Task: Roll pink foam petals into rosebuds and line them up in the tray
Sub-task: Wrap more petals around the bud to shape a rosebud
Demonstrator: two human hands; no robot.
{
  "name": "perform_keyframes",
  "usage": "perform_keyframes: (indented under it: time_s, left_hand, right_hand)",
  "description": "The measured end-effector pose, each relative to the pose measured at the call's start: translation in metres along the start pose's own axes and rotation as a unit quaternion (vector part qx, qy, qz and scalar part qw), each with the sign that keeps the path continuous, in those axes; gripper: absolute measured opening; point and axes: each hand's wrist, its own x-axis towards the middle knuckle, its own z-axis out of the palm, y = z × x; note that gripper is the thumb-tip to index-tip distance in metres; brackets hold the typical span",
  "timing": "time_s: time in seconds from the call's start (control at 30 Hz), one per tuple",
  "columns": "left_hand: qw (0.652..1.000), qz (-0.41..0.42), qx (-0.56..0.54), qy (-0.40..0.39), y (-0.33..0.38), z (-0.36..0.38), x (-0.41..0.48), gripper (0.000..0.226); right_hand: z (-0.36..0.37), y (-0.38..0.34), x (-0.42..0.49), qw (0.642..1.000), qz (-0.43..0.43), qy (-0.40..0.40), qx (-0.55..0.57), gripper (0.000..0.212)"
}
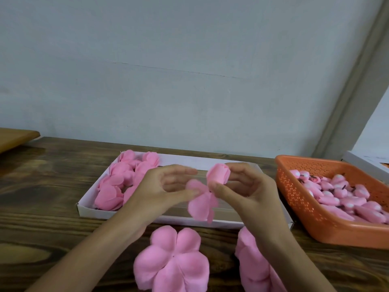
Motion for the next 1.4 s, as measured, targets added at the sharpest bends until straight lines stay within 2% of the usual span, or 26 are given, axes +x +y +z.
perform_keyframes:
  time_s: [0.1, 0.23, 0.33, 0.5, 0.67, 0.8, 1.07, 1.17, 1.3, 1.4]
  left_hand:
    - [0.998, -0.053, -0.038, 0.022, -0.008, 0.001, 0.001, 0.025]
    - [0.985, -0.07, -0.15, 0.05, -0.012, 0.009, 0.001, 0.027]
    - [0.978, -0.074, -0.179, 0.074, -0.01, 0.014, 0.0, 0.027]
    - [0.981, -0.053, -0.131, 0.134, -0.011, 0.02, -0.003, 0.034]
    - [0.987, 0.001, -0.06, 0.148, -0.011, 0.022, -0.007, 0.01]
    - [0.987, 0.05, -0.035, 0.15, -0.006, 0.027, -0.011, 0.018]
    - [0.981, 0.152, -0.002, 0.123, -0.001, 0.028, -0.012, 0.016]
    - [0.979, 0.159, -0.017, 0.124, 0.002, 0.026, -0.011, 0.017]
    - [0.984, 0.168, -0.023, 0.06, 0.006, 0.027, -0.013, 0.017]
    - [0.982, 0.179, -0.012, 0.06, 0.006, 0.028, -0.012, 0.019]
  right_hand:
    - [-0.002, 0.004, 0.001, 1.0, 0.016, -0.004, 0.006, 0.024]
    - [-0.003, 0.008, 0.002, 0.999, 0.002, -0.052, -0.007, 0.022]
    - [-0.004, 0.01, 0.002, 0.997, -0.008, -0.076, -0.007, 0.023]
    - [-0.004, 0.008, 0.002, 0.992, -0.032, -0.117, -0.026, 0.025]
    - [-0.003, 0.008, 0.002, 0.988, -0.036, -0.138, -0.056, 0.026]
    - [0.0, 0.007, -0.001, 0.988, -0.031, -0.13, -0.076, 0.027]
    - [0.003, 0.005, -0.003, 0.987, -0.038, -0.109, -0.107, 0.023]
    - [0.005, 0.003, -0.004, 0.989, -0.028, -0.098, -0.105, 0.023]
    - [0.005, 0.0, -0.003, 0.994, -0.033, -0.071, -0.079, 0.027]
    - [0.003, 0.0, -0.002, 0.994, -0.041, -0.052, -0.083, 0.036]
